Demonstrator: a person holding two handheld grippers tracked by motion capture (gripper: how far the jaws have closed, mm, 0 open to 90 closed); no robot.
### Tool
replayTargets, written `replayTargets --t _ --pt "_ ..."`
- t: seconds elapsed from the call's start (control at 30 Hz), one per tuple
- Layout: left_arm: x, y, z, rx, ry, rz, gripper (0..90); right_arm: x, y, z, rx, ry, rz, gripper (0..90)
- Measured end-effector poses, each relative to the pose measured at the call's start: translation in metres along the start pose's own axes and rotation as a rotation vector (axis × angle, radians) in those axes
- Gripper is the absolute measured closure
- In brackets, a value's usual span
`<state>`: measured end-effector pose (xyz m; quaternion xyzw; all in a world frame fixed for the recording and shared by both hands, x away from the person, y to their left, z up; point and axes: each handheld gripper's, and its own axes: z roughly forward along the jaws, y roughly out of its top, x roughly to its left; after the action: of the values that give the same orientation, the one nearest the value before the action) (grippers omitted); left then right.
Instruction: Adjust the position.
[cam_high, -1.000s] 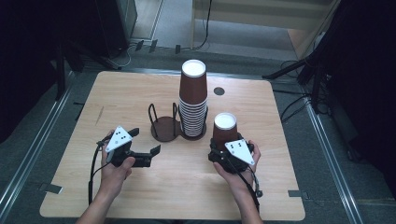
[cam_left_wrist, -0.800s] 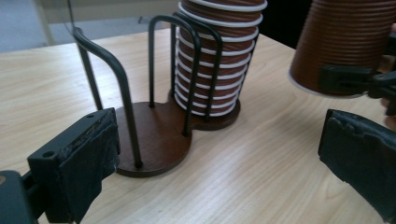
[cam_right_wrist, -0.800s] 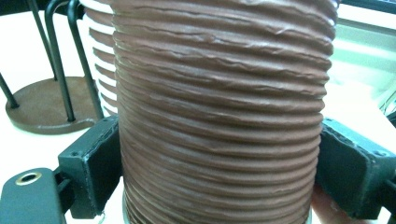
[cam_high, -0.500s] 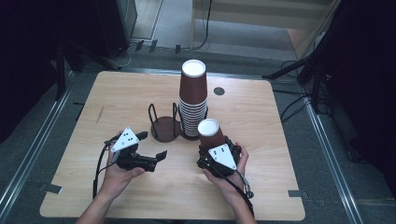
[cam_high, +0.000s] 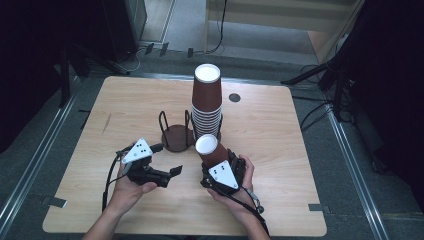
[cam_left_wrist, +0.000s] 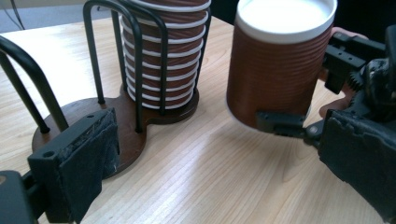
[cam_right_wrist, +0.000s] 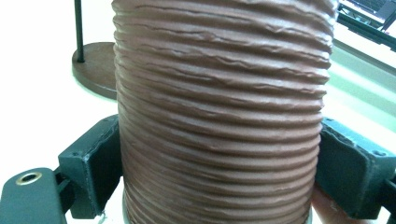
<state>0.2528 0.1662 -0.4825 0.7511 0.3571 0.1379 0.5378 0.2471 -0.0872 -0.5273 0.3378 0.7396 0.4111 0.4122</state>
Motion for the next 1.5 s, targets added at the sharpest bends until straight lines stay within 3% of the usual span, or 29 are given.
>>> replayTargets --t 0.27,0.5,0.7,0.87,1.0,1.1,1.23,1.3,1.33,1.4,1.5 --pt "-0.003 0.0 0.002 0.011 -0.024 0.016 0.0 0.011 -0.001 0.001 0.0 0.021 -0.054 10.7" --pt "-0.006 0.0 0.004 0.022 -0.051 0.031 0.0 0.024 -0.005 0.002 -0.016 0.034 -0.163 10.7" --pt "-0.01 -0.001 0.006 0.032 -0.073 0.051 3.4 0.032 -0.006 0.001 -0.033 0.057 -0.195 10.7" --pt "-0.012 -0.001 0.008 0.041 -0.089 0.06 6.8 0.043 -0.008 -0.002 -0.065 0.056 -0.302 10.6" --pt "-0.013 -0.002 0.01 0.056 -0.117 0.059 7.5 0.048 -0.008 -0.003 -0.07 0.073 -0.317 10.6" --pt "-0.014 -0.002 0.011 0.068 -0.145 0.055 14.8 0.051 -0.009 -0.004 -0.076 0.085 -0.349 10.6" --pt "-0.016 -0.004 0.016 0.122 -0.149 0.072 15.2 0.054 -0.008 -0.004 -0.086 0.083 -0.372 10.4" --pt "-0.018 -0.004 0.018 0.132 -0.146 0.075 15.9 0.055 -0.009 -0.005 -0.086 0.082 -0.377 10.4" --pt "-0.019 -0.004 0.018 0.134 -0.144 0.076 21.0 0.055 -0.009 -0.006 -0.091 0.093 -0.386 10.2" --pt "-0.021 -0.004 0.018 0.145 -0.145 0.102 21.1 0.055 -0.009 -0.006 -0.092 0.095 -0.392 10.0" --pt "-0.02 -0.004 0.017 0.143 -0.157 0.106 22.3 0.056 -0.009 -0.006 -0.09 0.11 -0.394 9.4"
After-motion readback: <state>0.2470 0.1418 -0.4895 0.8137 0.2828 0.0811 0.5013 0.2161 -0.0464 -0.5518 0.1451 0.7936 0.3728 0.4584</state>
